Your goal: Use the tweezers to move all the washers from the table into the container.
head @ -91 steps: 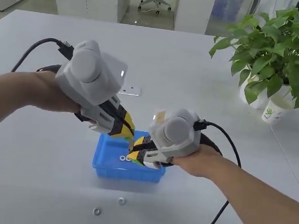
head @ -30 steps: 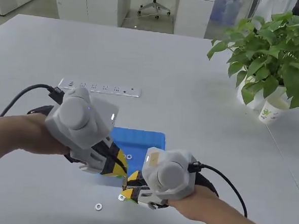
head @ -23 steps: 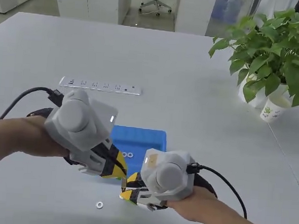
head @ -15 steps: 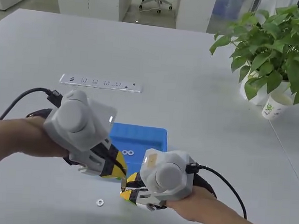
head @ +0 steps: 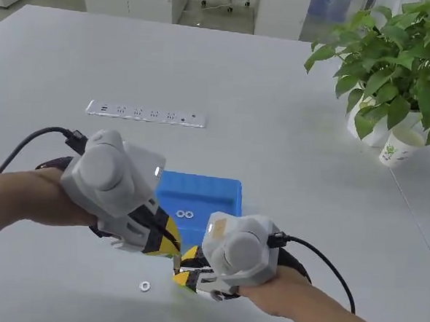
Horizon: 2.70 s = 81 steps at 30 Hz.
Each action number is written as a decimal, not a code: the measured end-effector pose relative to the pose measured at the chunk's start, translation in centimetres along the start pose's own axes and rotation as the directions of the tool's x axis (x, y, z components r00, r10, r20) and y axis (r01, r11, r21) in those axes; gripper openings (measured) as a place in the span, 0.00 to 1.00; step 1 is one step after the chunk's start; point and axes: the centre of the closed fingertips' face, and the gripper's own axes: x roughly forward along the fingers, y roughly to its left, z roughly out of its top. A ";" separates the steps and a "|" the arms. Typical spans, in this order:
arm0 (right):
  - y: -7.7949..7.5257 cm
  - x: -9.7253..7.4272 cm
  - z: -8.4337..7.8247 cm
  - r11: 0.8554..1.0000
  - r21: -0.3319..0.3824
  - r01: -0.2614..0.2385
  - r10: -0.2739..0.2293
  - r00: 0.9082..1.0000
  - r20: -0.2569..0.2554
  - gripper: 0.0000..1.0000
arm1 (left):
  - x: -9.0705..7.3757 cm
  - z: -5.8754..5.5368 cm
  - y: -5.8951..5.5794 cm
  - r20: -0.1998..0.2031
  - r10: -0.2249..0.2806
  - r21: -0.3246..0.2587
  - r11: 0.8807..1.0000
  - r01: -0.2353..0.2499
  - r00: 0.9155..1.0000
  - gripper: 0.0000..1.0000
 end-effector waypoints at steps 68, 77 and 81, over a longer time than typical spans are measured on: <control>-0.8 -2.2 3.4 1.000 0.024 0.006 -0.007 0.999 0.039 0.11 | -3.1 2.8 0.8 0.018 -0.004 -0.008 1.000 0.004 1.000 0.05; -1.6 -2.9 4.3 1.000 0.020 0.020 -0.021 0.999 0.049 0.11 | -3.9 3.5 1.5 0.009 0.000 0.009 1.000 0.000 1.000 0.05; -2.0 -3.3 4.6 1.000 0.008 0.025 -0.025 0.999 0.044 0.11 | -4.1 3.9 1.9 0.006 0.003 0.015 1.000 -0.003 1.000 0.05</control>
